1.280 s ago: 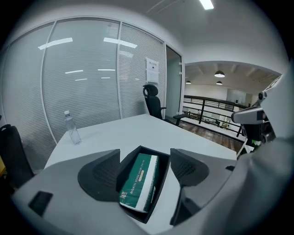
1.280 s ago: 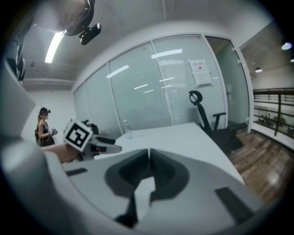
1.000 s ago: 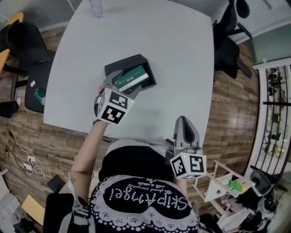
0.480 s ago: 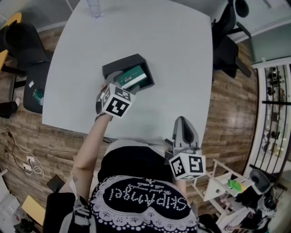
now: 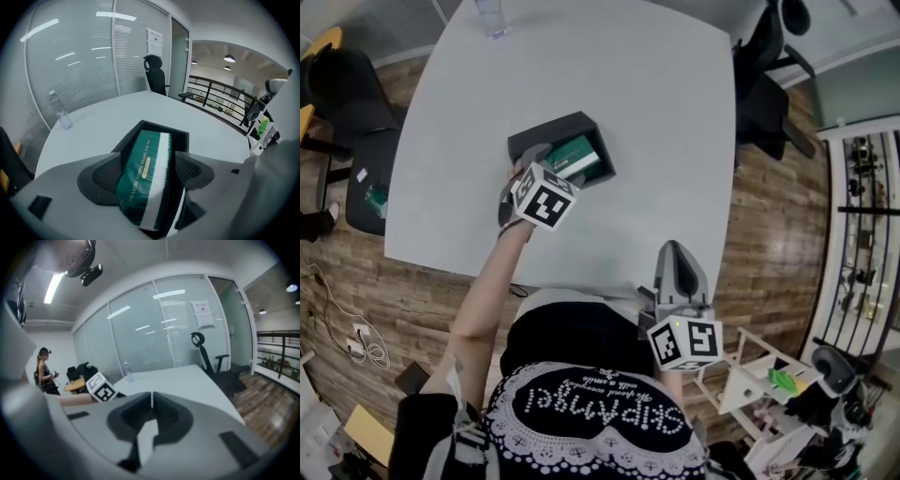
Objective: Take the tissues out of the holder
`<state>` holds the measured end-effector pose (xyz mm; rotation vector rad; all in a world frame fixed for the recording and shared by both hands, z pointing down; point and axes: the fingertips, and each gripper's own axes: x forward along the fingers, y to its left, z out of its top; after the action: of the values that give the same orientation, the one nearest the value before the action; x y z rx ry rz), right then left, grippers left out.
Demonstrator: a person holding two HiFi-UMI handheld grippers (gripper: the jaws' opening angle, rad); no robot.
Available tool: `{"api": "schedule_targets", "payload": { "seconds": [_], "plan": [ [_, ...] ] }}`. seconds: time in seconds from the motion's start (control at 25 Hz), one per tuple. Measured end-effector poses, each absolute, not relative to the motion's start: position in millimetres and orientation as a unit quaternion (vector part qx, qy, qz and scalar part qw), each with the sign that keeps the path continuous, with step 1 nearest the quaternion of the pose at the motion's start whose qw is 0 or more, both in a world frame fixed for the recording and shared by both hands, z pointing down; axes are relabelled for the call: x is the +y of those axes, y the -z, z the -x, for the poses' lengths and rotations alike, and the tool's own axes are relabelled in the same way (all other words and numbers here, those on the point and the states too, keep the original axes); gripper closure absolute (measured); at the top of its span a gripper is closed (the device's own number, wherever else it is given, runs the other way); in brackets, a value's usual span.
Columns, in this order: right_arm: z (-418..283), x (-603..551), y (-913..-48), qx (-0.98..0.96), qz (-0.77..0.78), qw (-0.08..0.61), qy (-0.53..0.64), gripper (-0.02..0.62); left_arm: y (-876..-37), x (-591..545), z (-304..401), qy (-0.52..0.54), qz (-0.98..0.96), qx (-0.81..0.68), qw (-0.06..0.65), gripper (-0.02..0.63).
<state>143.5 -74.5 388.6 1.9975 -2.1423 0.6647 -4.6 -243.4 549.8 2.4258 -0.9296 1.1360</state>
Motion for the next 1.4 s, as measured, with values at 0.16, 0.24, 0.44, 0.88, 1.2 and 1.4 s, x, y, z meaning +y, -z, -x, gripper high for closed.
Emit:
{"api": "schedule_targets", "payload": {
  "seconds": [0.16, 0.24, 0.44, 0.88, 1.2, 1.4],
  "plan": [
    [-142.2, -75.4, -388.2, -0.711, -0.663, 0.071, -0.222, 0.561, -555.9, -244.2, 7.1, -0.406, -0.841, -0.321, 0.157, 0.247],
    [-142.3, -75.0, -388.0, -0.711, -0.663, 0.071, -0.222, 0.561, -558.0, -244.4, 7.5, -0.409, -0.840, -0.320, 0.158, 0.245],
    [-139.2, -75.8, -388.0, -0.714, -0.661, 0.071, -0.223, 0.560, -564.6, -246.7, 8.6, -0.412, -0.837, -0.318, 0.171, 0.238],
    [-129.7, -85.1, -391.6, -0.723, -0.650, 0.072, -0.224, 0.560, -572.6, -248.3, 4.8, -0.432, -0.826, -0.302, 0.201, 0.239],
    [-119.4, -92.0, -389.1, -0.734, -0.639, 0.069, -0.220, 0.560, -573.0, -246.5, 4.3, -0.436, -0.828, -0.298, 0.186, 0.242],
    [-120.5, -92.1, -390.1, -0.731, -0.642, 0.073, -0.222, 0.561, -573.0, -245.7, 4.6, -0.438, -0.830, -0.297, 0.175, 0.263]
  ]
}}
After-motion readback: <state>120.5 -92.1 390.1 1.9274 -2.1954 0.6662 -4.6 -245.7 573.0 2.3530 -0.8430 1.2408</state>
